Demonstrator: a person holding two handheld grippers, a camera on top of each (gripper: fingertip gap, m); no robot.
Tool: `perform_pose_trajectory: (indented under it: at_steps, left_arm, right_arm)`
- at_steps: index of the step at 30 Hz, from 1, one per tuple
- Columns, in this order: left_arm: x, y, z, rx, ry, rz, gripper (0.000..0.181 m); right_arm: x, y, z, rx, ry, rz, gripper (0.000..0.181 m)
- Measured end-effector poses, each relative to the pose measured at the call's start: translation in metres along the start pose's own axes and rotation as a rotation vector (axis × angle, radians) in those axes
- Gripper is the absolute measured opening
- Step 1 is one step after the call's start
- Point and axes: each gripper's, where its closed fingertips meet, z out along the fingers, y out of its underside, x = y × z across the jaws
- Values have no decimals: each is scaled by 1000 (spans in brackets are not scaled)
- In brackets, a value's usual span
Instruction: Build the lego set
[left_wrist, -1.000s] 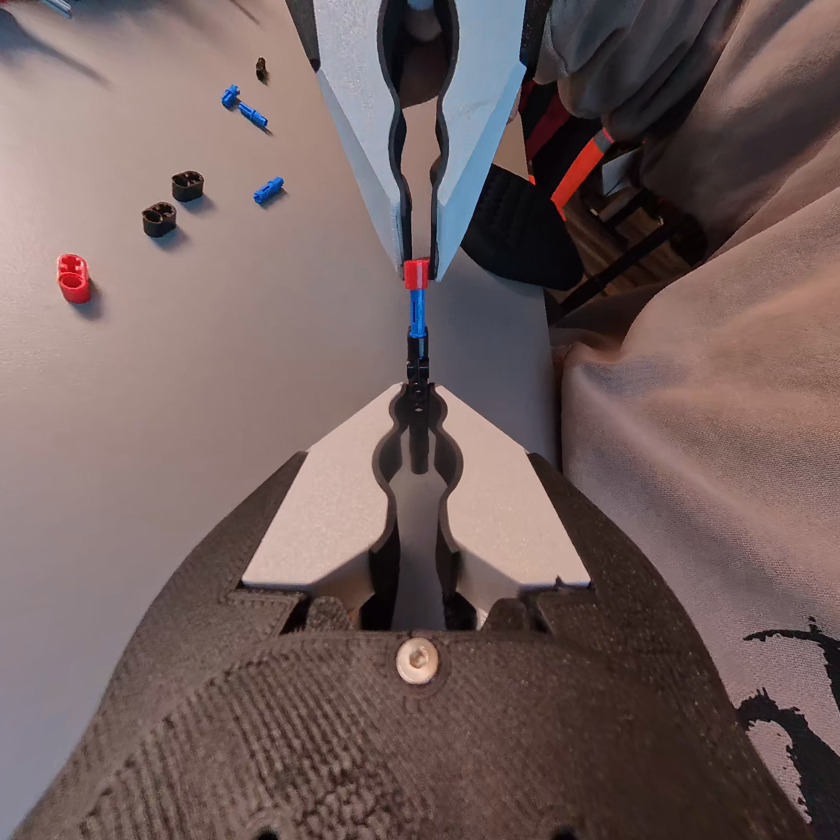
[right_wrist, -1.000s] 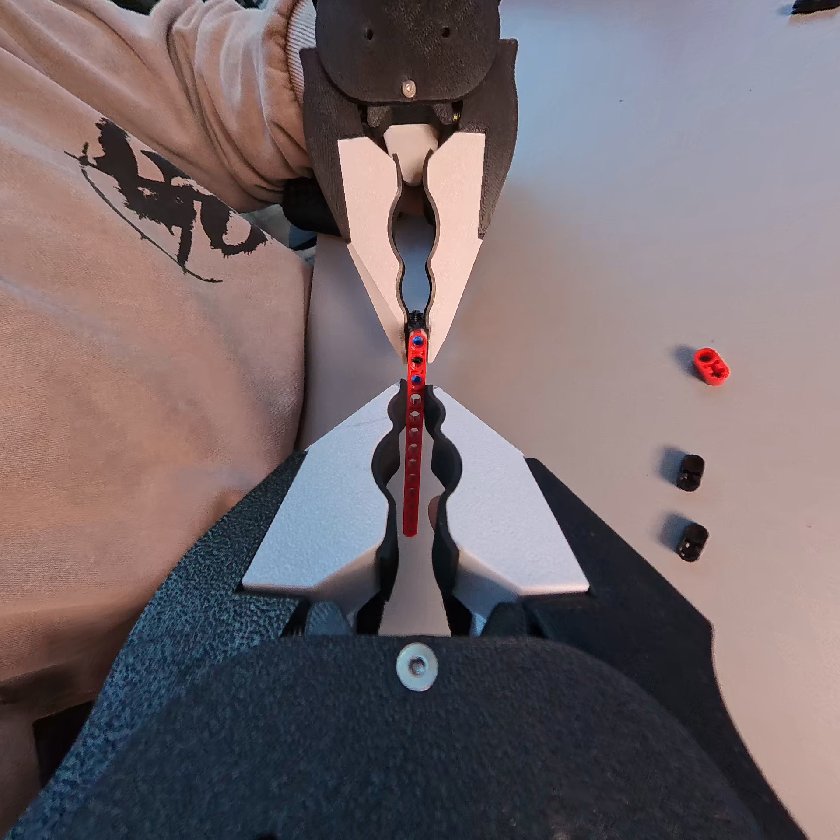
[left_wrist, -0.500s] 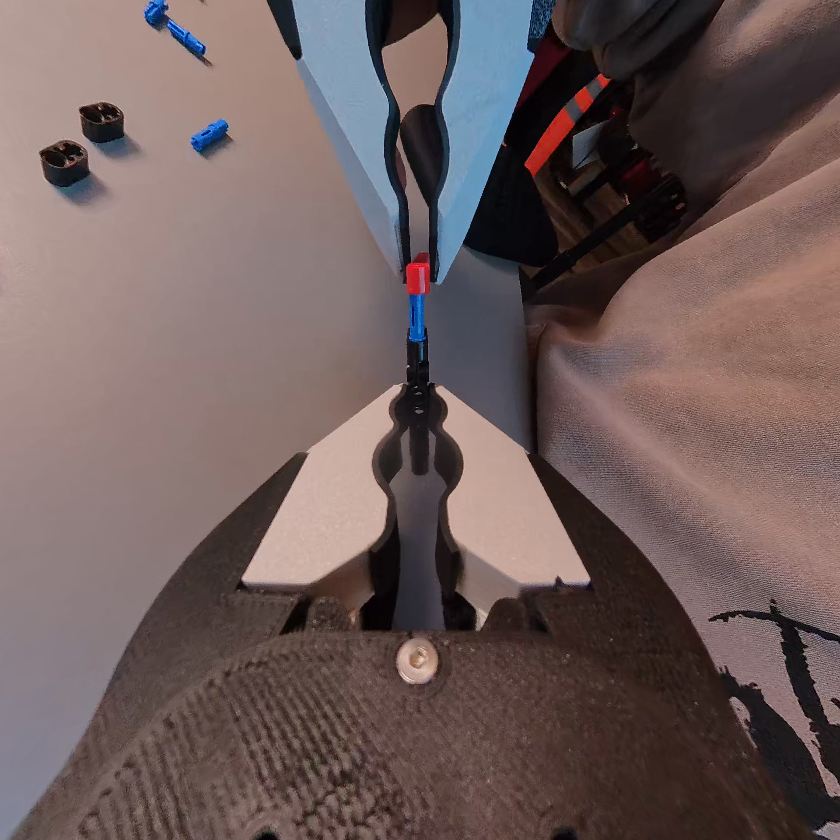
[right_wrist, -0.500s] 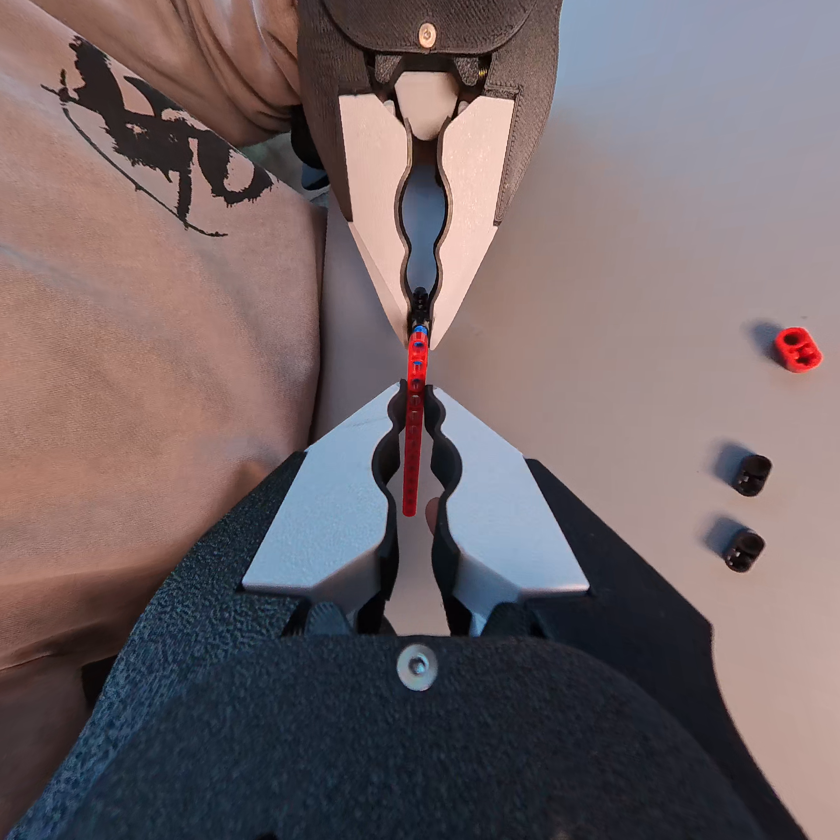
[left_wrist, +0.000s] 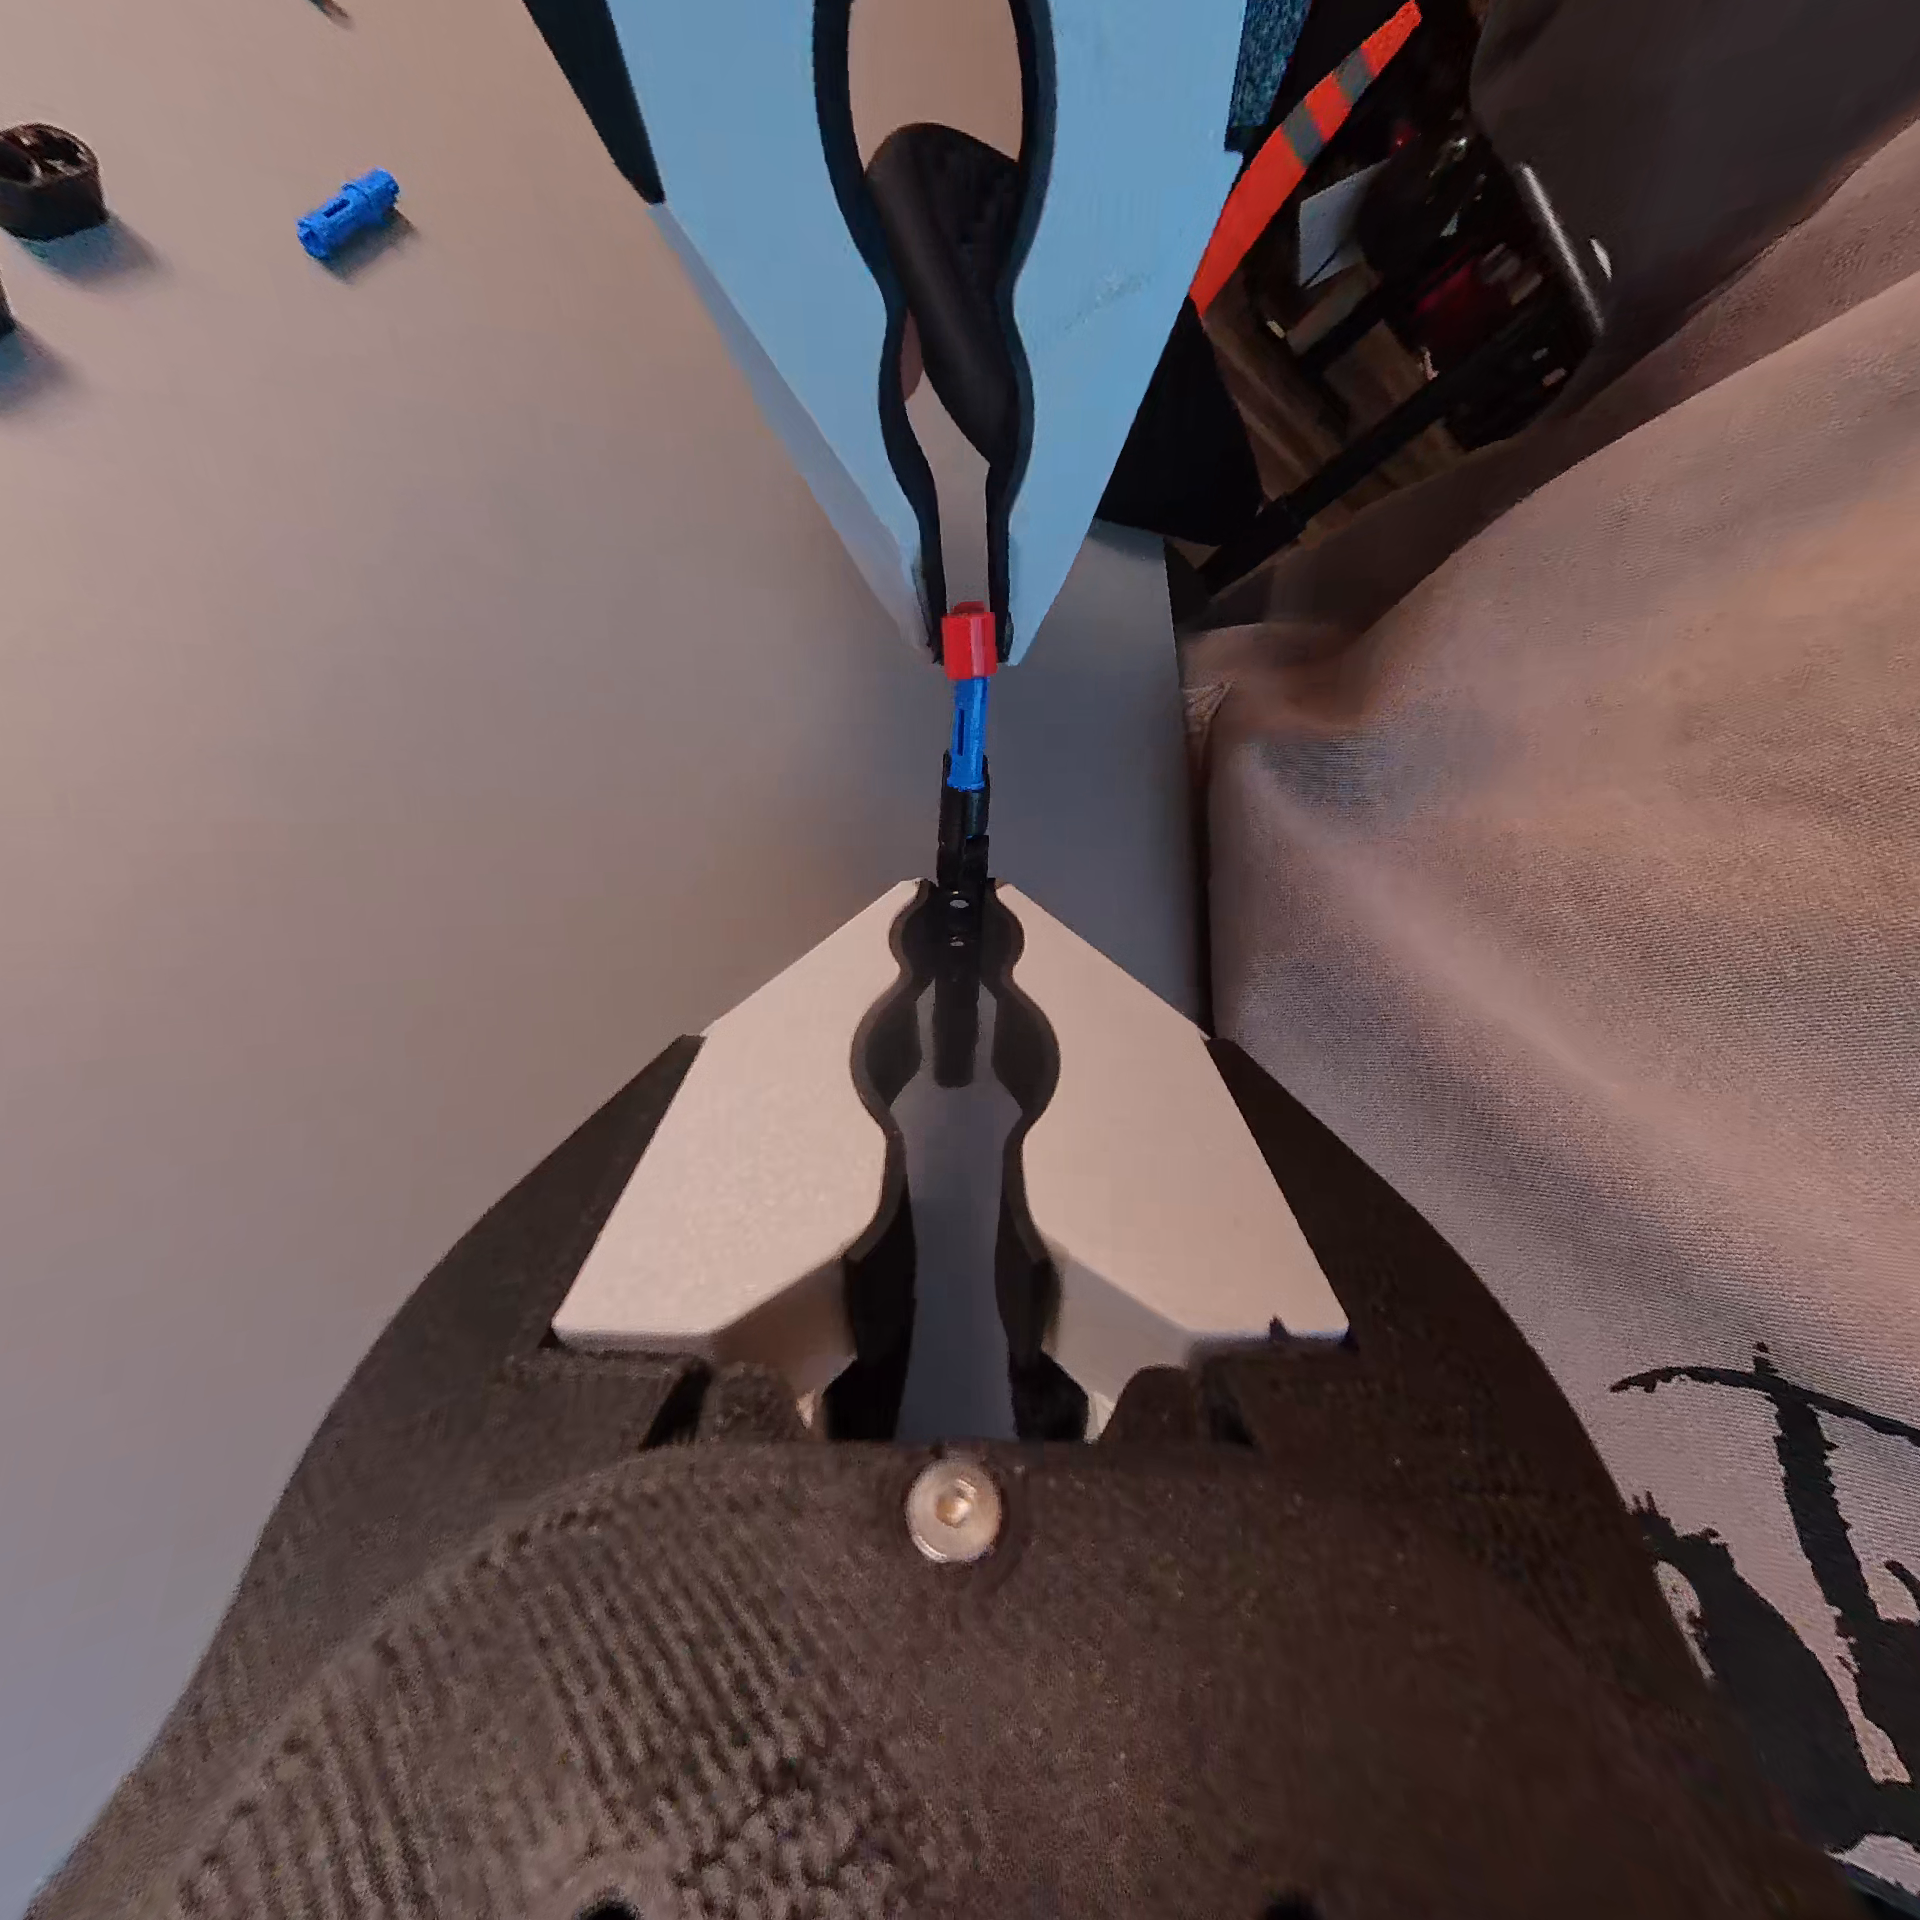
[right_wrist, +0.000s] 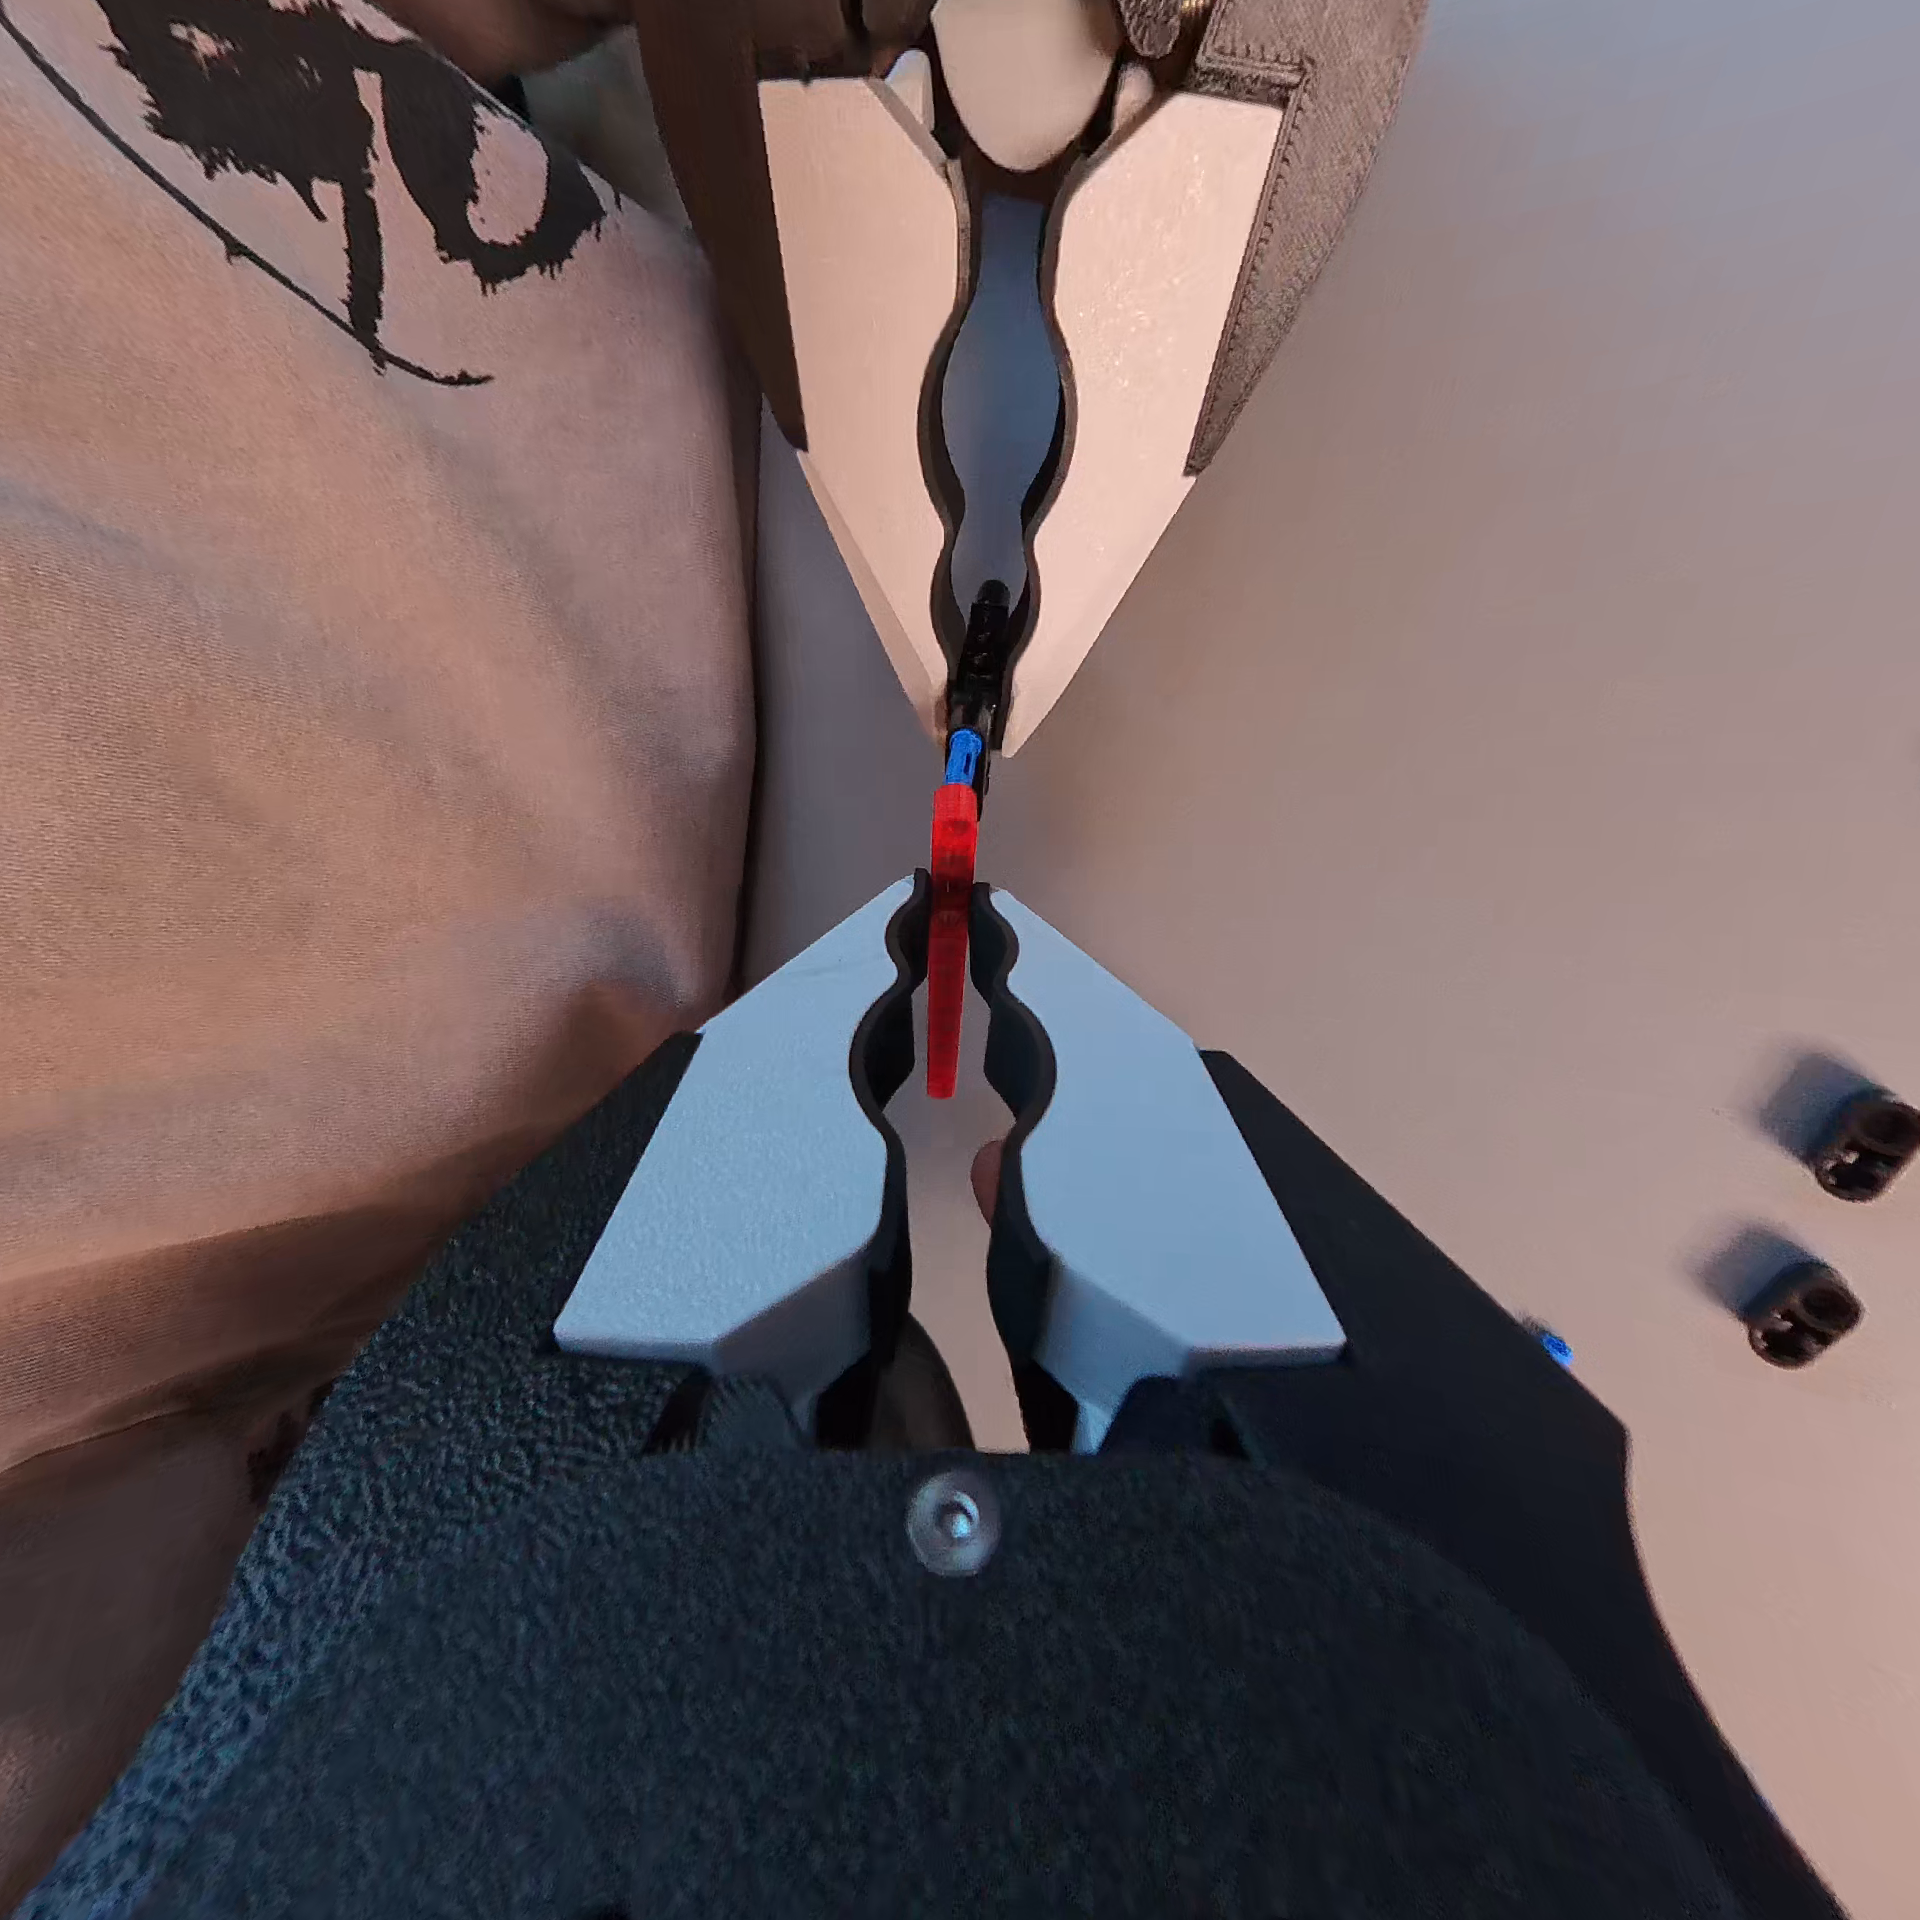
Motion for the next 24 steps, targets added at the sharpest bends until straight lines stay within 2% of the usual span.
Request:
perform_pose_trajectory:
  at_steps: [6, 12, 16, 24]
  left_arm:
    - [6, -6, -1, 30, 35, -10, 5]
    - [11, -4, 3, 12, 59, 1, 5]
    - [6, -5, -2, 30, 21, 13, 5]
    - [-18, -12, -18, 87, -112, 24, 5]
  right_arm:
    - [-1, -14, -6, 74, -1, -4, 4]
    - [-7, -7, -3, 19, -17, -23, 4]
    - [-1, 3, -6, -14, 23, -25, 4]
    - [55, 39, -15, -279, 463, -90, 4]
